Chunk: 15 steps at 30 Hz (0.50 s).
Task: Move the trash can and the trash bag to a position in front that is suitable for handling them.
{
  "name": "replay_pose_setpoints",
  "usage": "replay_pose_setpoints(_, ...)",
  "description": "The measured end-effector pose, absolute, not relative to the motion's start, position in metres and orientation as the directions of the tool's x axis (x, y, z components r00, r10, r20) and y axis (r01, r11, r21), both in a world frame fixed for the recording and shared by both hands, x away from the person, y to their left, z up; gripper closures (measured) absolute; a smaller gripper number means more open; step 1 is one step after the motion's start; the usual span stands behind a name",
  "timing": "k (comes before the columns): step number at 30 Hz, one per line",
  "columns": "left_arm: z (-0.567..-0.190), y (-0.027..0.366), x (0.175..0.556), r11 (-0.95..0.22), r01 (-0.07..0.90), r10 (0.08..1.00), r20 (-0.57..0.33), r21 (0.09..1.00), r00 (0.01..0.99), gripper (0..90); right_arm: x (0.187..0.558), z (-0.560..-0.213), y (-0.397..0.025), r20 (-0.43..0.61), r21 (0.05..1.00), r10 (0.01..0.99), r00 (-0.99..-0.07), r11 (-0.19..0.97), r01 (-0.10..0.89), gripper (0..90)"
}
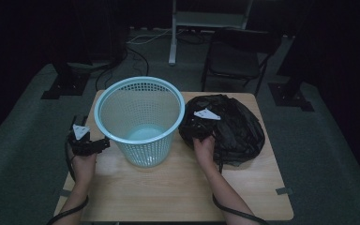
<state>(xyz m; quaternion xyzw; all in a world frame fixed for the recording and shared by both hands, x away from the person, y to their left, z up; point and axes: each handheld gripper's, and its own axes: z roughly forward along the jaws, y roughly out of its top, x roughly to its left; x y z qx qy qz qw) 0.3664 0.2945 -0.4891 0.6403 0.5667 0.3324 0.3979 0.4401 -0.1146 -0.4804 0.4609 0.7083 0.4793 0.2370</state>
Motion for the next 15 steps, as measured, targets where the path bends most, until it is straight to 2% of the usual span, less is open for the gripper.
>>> replay_pose_setpoints(15, -0.483, 0.286, 0.372, -0.085, 0.469, 0.984, 0.002, 0.879, 0.176, 0.0, 0.441, -0.469, -0.098, 0.08, 0.898, 0.863, -0.498, 0.155, 0.412, 10.9)
